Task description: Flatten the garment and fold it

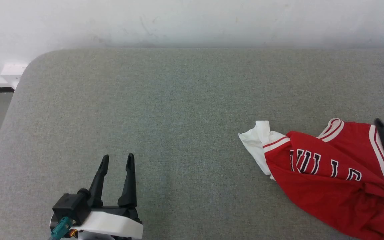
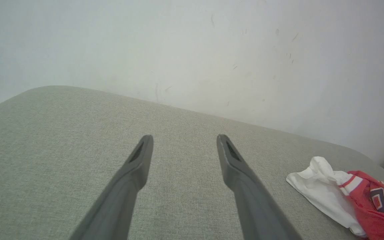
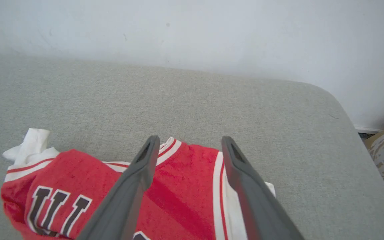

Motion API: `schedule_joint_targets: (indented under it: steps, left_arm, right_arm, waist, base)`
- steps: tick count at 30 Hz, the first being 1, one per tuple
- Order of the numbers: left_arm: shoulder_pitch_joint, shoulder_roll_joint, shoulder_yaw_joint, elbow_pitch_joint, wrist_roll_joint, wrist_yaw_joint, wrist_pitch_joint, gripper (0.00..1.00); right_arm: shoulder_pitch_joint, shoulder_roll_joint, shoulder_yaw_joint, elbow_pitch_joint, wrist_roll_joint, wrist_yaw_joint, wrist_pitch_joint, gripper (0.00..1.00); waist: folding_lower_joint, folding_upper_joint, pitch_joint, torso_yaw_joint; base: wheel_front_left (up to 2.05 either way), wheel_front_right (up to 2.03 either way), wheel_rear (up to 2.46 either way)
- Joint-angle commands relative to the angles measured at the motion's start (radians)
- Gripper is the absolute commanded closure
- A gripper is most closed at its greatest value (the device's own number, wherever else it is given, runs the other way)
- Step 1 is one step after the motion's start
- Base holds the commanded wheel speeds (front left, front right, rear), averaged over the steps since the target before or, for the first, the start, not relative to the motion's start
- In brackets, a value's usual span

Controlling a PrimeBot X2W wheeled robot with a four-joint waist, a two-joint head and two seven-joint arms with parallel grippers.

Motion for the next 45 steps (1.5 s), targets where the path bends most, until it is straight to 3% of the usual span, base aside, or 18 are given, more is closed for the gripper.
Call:
schedule_joint_targets:
  steps: [1,6,11,19,20,21,30,37,45]
  left_arm:
    - [0.009,-0.001,-0.002,-0.003,-0.003,0.006,-0.005,0.0]
    - [-0.008,-0.001,-0.011,-0.005,-0.009,0.003,-0.005,0.0]
    - [-0.031,-0.001,-0.021,-0.003,-0.016,0.003,-0.005,0.0]
    - [-0.053,-0.001,-0.023,-0.001,-0.028,0.002,-0.005,0.0]
    - [-0.056,-0.001,-0.025,-0.001,-0.03,0.002,-0.005,0.0]
    - [-0.059,-0.001,-0.027,-0.001,-0.032,0.002,-0.005,0.0]
    - [-0.069,-0.001,-0.034,0.002,-0.051,0.013,-0.005,0.0]
    - [-0.083,-0.001,-0.043,-0.009,-0.064,0.017,-0.005,0.0]
    - [-0.113,-0.001,-0.074,0.004,-0.083,0.015,-0.005,0.0]
  right_arm:
    - [-0.02,0.005,0.013,-0.005,0.009,-0.001,0.015,0.0]
    - [-0.081,-0.021,0.117,0.063,0.015,-0.001,0.142,0.0]
    - [-0.15,-0.04,0.149,0.201,-0.014,-0.001,0.267,0.0]
    - [-0.209,-0.062,0.2,0.329,-0.054,-0.001,0.368,0.01]
    - [-0.209,-0.066,0.21,0.337,-0.053,-0.001,0.377,0.55]
    - [-0.21,-0.071,0.217,0.343,-0.05,-0.001,0.381,1.0]
    - [-0.228,-0.121,0.263,0.315,-0.041,-0.001,0.301,1.0]
    - [-0.384,-0.155,0.302,0.233,-0.065,-0.001,0.198,1.0]
    - [-0.558,-0.164,0.336,0.328,-0.136,-0.001,0.132,1.0]
  waist:
    - [0.0001,0.0,0.005,0.003]
    - [0.0001,0.0,0.032,0.026]
    - [0.0001,0.0,0.069,0.068]
    - [0.0001,0.0,0.12,0.122]
    - [0.0001,0.0,0.125,0.127]
    - [0.0001,0.0,0.129,0.131]
    - [0.0001,0.0,0.131,0.139]
    - [0.0001,0.0,0.157,0.143]
    - [0.0001,0.0,0.214,0.201]
  base:
    - [0.0,0.0,0.0]
    - [0.0,0.0,0.0]
    - [0.0,0.0,0.0]
    - [0.0,0.0,0.0]
    - [0.0,0.0,0.0]
    - [0.0,0.0,0.0]
    - [0.0,0.0,0.0]
    - [0.0,0.0,0.0]
    - [0.0,0.0,0.0]
